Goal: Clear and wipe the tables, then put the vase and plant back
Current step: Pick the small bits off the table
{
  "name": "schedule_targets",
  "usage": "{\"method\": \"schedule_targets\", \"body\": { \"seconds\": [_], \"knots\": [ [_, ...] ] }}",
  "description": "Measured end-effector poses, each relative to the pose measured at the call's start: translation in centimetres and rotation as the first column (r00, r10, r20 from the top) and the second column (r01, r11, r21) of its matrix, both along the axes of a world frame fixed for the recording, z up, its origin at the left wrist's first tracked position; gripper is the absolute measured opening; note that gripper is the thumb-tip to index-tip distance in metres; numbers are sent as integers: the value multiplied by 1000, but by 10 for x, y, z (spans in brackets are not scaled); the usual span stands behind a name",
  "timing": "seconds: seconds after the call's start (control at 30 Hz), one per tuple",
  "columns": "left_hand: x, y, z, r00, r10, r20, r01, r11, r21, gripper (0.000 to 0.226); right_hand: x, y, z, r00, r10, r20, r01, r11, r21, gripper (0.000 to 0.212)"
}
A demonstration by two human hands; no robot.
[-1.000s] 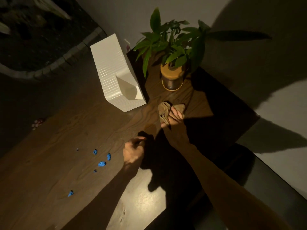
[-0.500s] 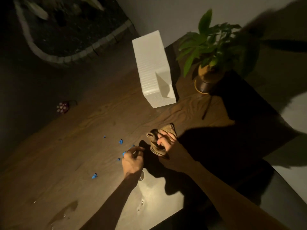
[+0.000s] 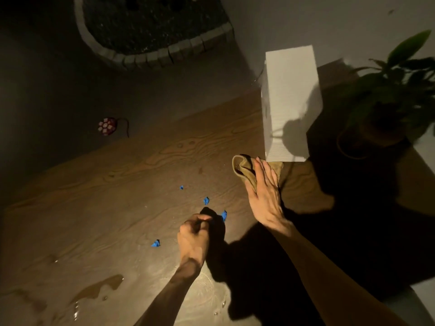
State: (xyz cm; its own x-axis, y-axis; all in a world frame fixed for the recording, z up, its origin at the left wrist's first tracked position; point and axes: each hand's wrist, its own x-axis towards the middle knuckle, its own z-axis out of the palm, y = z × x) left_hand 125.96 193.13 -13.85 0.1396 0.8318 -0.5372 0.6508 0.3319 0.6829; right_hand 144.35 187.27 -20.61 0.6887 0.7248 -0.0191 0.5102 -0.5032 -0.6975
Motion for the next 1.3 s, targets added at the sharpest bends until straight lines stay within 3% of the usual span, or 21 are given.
{"method": "schedule_targets", "body": {
  "seconds": [0.17,0.37,0.43,0.5,0.53,0.6,0.67,0.7,0.77,0.83,0.9,0.97,1.1,1.23,1.3],
  "knots": [
    [-15,19,-5,997,71,39,-71,997,-8,27,3,32,-6,998,-62,22,62,998,22,61],
    [-24,41,-7,995,88,54,-86,996,-37,25,-32,20,-3,927,371,58,-373,927,29,51],
    [-26,44,-5,996,66,61,-61,995,-80,22,-39,19,8,934,347,-86,-347,938,13,40],
    [-26,47,2,999,8,50,-2,993,-114,18,-33,24,27,895,186,-406,-239,967,-85,29],
    [-27,49,4,999,-16,51,23,992,-127,15,-29,28,36,831,85,-550,-139,989,-57,26],
    [-27,54,4,993,-92,67,102,981,-164,23,-16,35,53,764,-87,-639,118,993,5,30],
    [-26,58,1,970,-241,32,242,952,-188,50,-2,46,71,819,-169,-548,206,978,7,34],
    [-22,60,1,927,-368,-65,354,921,-162,66,6,52,79,847,-187,-497,198,980,-30,34],
    [-17,56,1,760,-568,-316,569,816,-100,92,16,61,79,909,-147,-390,96,984,-148,36],
    [-13,49,0,643,-639,-422,687,725,-52,100,21,69,75,947,-9,-321,-54,981,-185,40],
    [-9,47,-7,620,-639,-455,725,688,22,106,19,71,66,955,116,-273,-175,964,-201,52],
    [-7,51,-16,559,-637,-531,779,624,71,111,15,71,57,954,134,-270,-189,964,-188,62],
    [0,53,-23,416,-613,-672,874,472,111,91,13,68,44,958,190,-215,-226,961,-157,58],
    [5,51,-31,375,-628,-682,914,371,161,69,17,66,34,950,256,-179,-278,954,-113,63],
    [5,53,-41,399,-610,-685,916,298,268,59,15,66,34,946,259,-196,-284,952,-111,68]
  ]
}}
